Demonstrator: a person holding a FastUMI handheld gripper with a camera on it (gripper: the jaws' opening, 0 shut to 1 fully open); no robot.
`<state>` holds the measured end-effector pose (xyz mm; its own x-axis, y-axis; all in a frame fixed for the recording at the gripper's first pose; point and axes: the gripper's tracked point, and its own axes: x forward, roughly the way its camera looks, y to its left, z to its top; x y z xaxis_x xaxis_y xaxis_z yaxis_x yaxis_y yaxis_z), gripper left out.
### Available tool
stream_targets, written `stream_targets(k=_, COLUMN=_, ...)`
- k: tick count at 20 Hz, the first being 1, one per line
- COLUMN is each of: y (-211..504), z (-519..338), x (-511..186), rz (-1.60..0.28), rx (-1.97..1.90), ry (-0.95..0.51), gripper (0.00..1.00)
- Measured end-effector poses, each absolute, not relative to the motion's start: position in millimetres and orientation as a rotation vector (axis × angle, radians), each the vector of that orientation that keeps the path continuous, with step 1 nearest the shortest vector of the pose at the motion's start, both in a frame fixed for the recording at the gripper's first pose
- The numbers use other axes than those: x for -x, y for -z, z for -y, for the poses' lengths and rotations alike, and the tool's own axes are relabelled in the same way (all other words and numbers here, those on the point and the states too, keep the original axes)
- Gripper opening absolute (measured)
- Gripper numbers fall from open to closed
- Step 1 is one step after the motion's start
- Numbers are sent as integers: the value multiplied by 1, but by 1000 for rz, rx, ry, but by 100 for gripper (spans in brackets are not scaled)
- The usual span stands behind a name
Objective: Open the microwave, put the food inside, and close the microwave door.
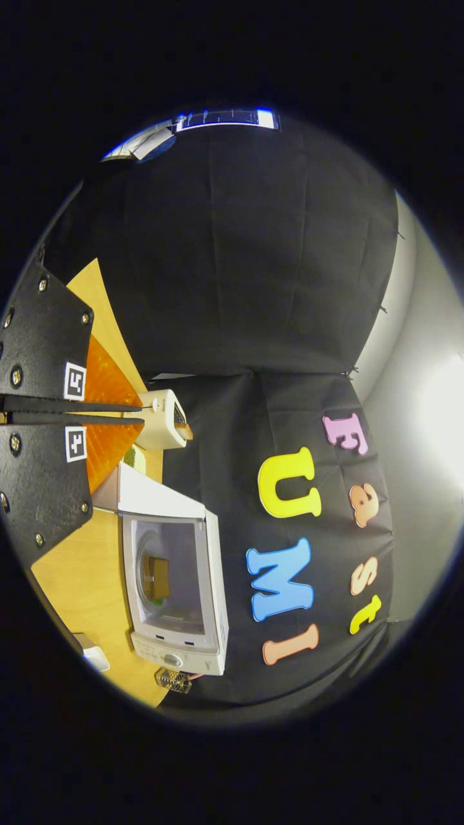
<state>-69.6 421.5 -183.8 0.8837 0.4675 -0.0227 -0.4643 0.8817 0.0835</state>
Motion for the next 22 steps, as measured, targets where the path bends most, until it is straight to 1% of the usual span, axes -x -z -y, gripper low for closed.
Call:
stream_targets(k=11, y=193, z=-286, x=40, rz=-39, rx=-55, ry=-245, gripper=1)
stream_targets(k=22, y=195, z=-201, x=3, rz=-27, rx=-56, ry=-70, gripper=1)
